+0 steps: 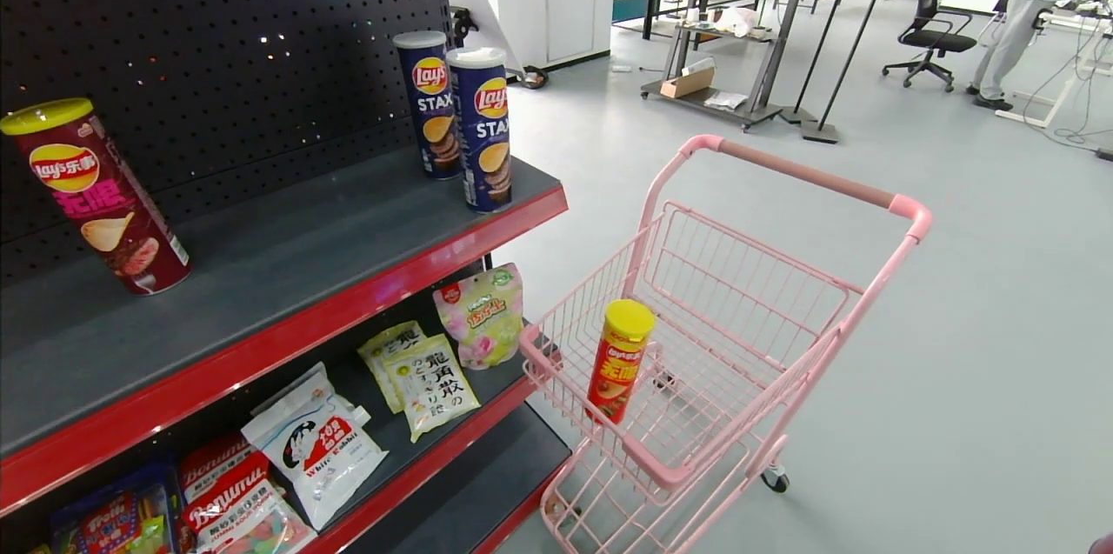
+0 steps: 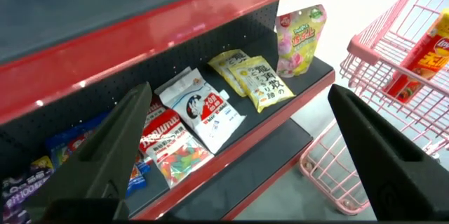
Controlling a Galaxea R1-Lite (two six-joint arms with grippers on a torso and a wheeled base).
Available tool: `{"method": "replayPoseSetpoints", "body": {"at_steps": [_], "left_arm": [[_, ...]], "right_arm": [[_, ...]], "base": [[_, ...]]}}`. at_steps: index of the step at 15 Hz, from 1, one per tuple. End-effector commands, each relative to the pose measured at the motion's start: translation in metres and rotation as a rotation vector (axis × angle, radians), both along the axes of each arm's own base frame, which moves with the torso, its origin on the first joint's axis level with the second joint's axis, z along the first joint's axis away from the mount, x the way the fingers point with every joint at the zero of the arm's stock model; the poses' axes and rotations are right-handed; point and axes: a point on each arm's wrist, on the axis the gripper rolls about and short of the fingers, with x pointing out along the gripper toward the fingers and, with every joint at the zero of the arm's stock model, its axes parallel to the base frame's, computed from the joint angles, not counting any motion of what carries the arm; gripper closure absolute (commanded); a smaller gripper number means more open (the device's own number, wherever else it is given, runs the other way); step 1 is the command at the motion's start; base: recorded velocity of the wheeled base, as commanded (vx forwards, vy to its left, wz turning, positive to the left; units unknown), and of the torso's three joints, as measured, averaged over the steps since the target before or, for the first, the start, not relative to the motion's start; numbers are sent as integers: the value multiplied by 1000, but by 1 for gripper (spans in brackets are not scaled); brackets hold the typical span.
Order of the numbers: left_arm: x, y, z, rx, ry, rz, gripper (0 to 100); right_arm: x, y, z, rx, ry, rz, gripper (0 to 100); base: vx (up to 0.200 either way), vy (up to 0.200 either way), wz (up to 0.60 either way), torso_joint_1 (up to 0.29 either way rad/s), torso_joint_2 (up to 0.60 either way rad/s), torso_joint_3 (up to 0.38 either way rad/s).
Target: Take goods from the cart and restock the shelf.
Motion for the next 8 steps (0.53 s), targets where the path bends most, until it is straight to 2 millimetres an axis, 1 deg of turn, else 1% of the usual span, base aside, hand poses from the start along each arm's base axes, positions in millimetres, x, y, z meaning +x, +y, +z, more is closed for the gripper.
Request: {"method": "replayPoseSetpoints", "body": {"at_steps": [1, 4, 8], "left_arm": [[0, 0, 0, 0, 0, 0, 0], [0, 0, 0, -2, 2, 1, 0], [0, 0, 0, -2, 2, 1, 0]], "right_arm": [[4, 0, -4, -2, 31, 1, 100], [5, 0, -9, -3, 51, 1, 100], [11, 0, -9, -4, 76, 1, 100]], "base": [[0, 0, 0, 188, -481, -286], [0, 0, 0, 173, -421, -246], [0, 0, 0, 162, -388, -226]]}}
